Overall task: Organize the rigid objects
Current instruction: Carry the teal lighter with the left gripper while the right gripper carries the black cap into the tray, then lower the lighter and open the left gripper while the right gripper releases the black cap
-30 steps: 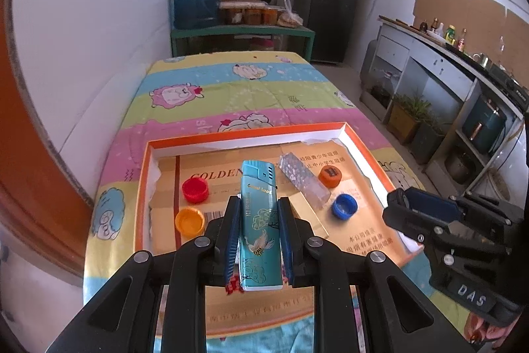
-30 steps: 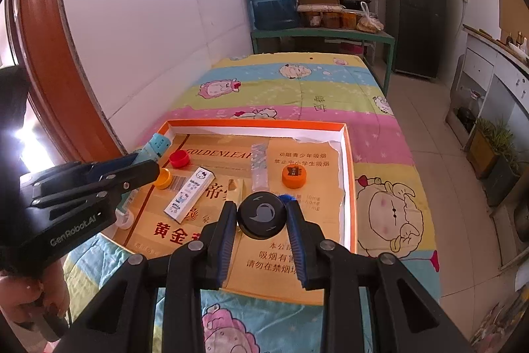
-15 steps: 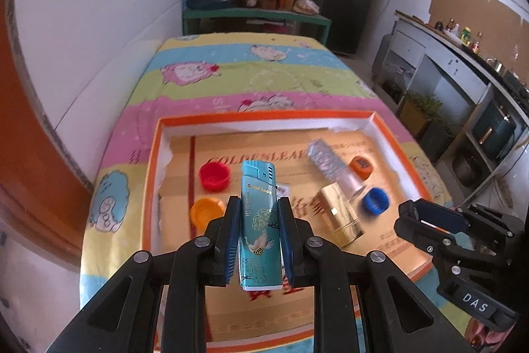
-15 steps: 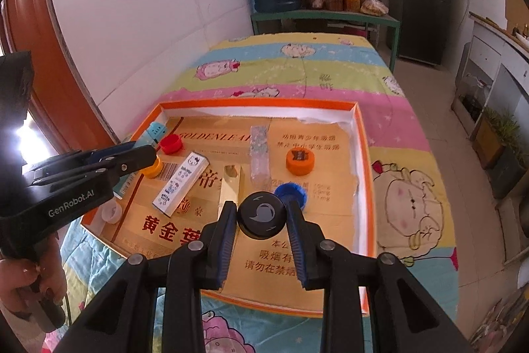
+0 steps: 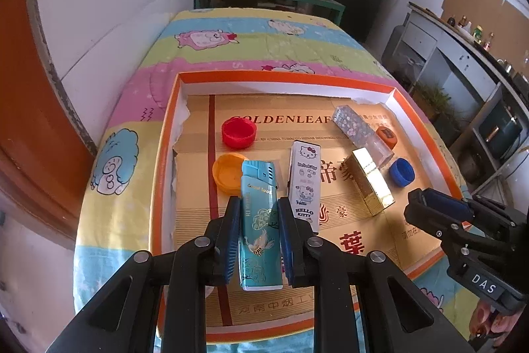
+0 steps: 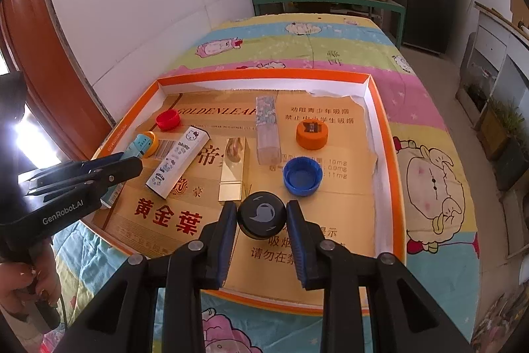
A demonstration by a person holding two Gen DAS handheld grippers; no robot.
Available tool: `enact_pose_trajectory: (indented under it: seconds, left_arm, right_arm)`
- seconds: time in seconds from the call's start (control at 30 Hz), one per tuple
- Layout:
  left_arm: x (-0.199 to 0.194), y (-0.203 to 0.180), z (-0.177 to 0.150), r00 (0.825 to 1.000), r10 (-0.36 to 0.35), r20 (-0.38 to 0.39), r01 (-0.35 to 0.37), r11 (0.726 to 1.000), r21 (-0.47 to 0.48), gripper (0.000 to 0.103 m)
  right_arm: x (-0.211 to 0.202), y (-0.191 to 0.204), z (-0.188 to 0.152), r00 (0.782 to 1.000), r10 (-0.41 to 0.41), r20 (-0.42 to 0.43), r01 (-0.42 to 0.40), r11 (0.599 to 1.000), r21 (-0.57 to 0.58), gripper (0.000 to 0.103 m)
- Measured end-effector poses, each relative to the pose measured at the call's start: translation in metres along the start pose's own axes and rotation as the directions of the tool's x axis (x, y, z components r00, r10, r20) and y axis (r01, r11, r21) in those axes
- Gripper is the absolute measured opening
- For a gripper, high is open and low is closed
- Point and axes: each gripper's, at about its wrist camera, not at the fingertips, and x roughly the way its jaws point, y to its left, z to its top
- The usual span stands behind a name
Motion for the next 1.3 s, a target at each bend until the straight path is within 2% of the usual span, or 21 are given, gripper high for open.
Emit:
enact_pose_trajectory:
  seconds: [0.7,1.23,1.3]
  left_arm:
    - [0.009,-0.014,-0.002,1.000,-0.003,-0.008,0.003,0.999,0.041,0.023]
    - [0.009,-0.006,-0.002,1.000,-0.013,-0.003,0.013,1.000,0.013,0.028]
    - [0.010,-0.006,-0.002,1.000,-0.015,-0.005,0.015,1.000,0.014,0.031]
  right_arm:
    - [0.013,-0.004,-0.005,0.999,-0.015,-0.029,0.015,1.000,0.004,0.031]
    - [0.014,-0.002,-0.005,0.999,-0.036,-0.026,0.036,0.999,-0.005,0.032]
    - [0.014,-0.001,-0.006,0.999,-0.040,-0.027,0.040,0.999,-0.007,0.032]
